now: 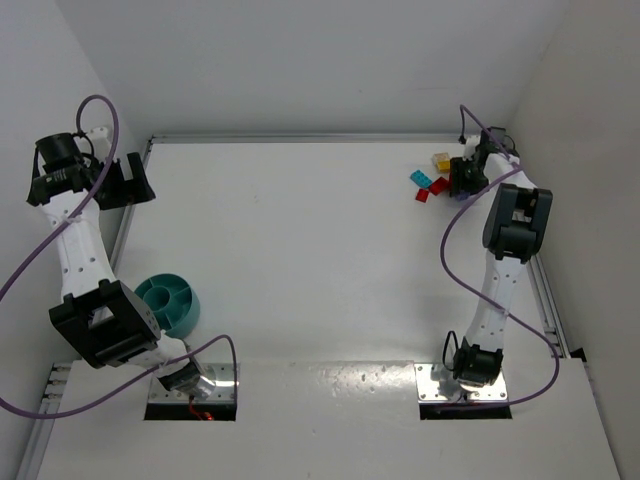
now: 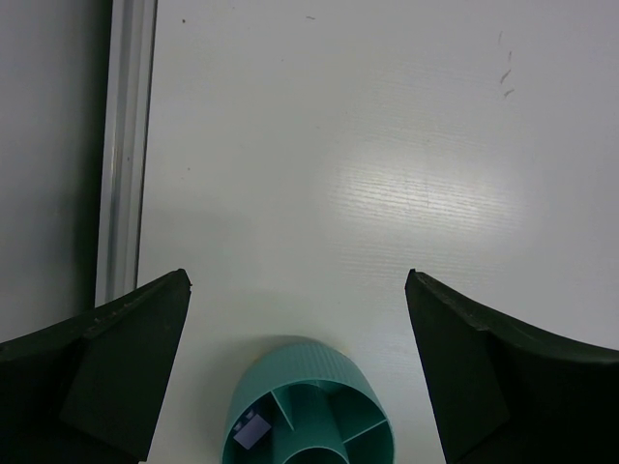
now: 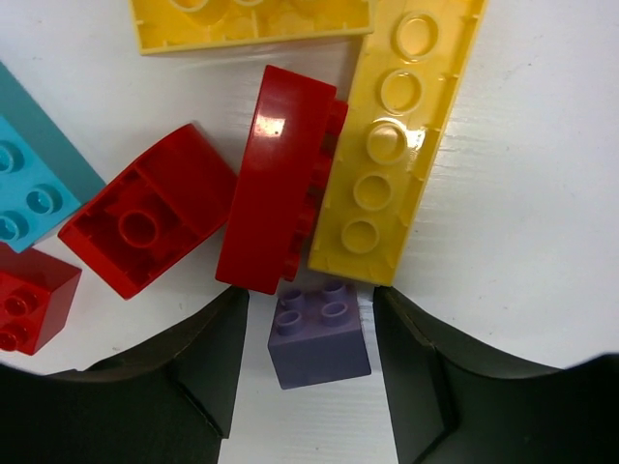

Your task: Sort the legos into containers by color

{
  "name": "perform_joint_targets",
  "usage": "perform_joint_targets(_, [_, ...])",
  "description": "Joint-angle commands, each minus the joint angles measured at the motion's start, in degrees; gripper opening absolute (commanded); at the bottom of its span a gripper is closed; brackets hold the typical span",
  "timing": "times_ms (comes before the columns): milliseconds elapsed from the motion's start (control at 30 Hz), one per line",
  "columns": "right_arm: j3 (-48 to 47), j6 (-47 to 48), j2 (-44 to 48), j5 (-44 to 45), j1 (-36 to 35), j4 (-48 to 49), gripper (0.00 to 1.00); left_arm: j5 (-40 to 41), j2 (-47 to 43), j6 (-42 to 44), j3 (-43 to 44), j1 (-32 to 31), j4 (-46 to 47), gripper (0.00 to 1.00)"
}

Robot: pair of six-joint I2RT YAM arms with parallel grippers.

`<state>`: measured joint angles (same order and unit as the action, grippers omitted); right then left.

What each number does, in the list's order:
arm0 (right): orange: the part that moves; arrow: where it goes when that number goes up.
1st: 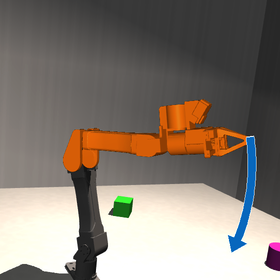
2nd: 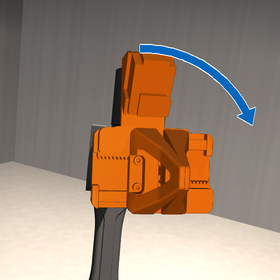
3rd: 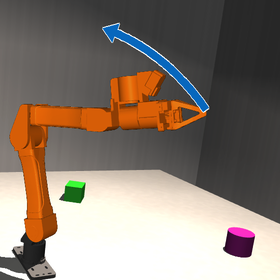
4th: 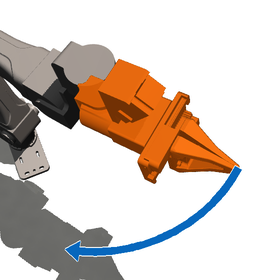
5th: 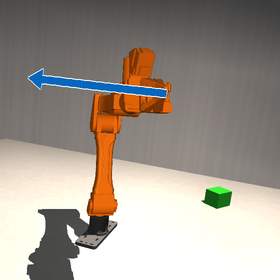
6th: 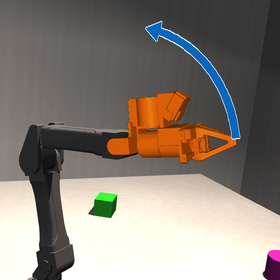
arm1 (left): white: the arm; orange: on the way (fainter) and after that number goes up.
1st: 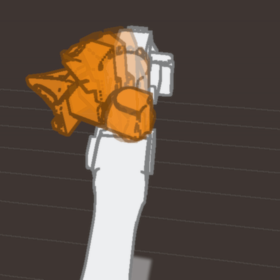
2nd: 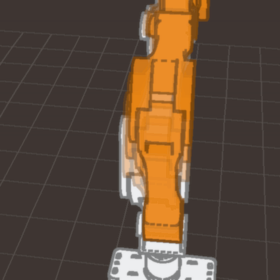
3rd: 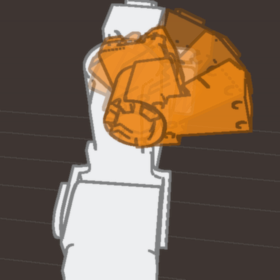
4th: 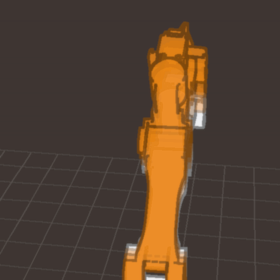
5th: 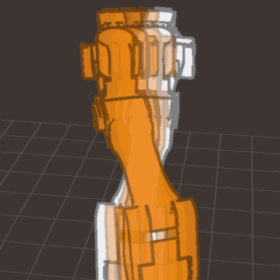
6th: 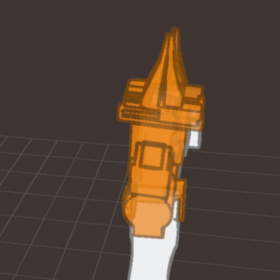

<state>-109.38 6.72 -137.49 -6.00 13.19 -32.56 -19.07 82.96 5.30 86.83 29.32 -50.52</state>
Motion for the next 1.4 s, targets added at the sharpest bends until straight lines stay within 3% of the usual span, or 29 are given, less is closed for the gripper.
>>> perform_joint_targets(0, [1.3,2.7,0.2,-1.5,0.3,-5.3,0.54,-0.3,-1.9,0.3,-0.4,-0.5,0.7,1.00])
perform_joint_targets(300, [2.4,3.9,1.3,-2.0,1.4,-6.5,0.51,-0.3,-1.9,0.3,-0.4,-1.0,0.2,1.00])
perform_joint_targets(700, [2.9,4.4,3.0,-6.9,2.5,-7.1,0.19,0.3,-2.5,0.3,-1.5,-2.6,0.7,1.00])
perform_joint_targets(767, [3.7,6.1,6.5,-11.6,1.9,-8.7,0.11,-0.4,-3.1,0.8,-2.8,-2.6,1.3,1.00])
perform_joint_targets(867, [5.8,7.1,12.9,-21.6,-0.5,-11.6,0.09,-5.7,-5.7,4.4,-4.6,-2.6,2.1,1.00])
perform_joint_targets(1000, [3.3,7.6,16.1,-43.9,-7.1,-20.6,0.01,-23.1,-11.3,13.3,-7.3,-2.6,2.1,1.00])
perform_joint_targets(1100, [2.8,5.3,16.7,-55.1,-12.9,-21.9,0.00,-28.9,-14.0,13.3,-9.8,-2.6,4.8,1.00])
perform_joint_targets(1267, [3.0,-7.3,17.5,-70.1,-21.7,-17.5,0.00,-35.1,-17.1,11.6,-13.4,-5.1,6.9,0.99])
perform_joint_targets(1300, [3.9,-11.5,18.1,-71.6,-23.3,-10.0,0.00,-35.7,-17.7,10.8,-14.1,-6.5,7.5,0.97])
perform_joint_targets(1367, [9.4,-29.3,21.0,-74.8,-27.7,3.2,0.00,-38.0,-18.3,10.2,-14.7,-7.9,7.5,0.96])
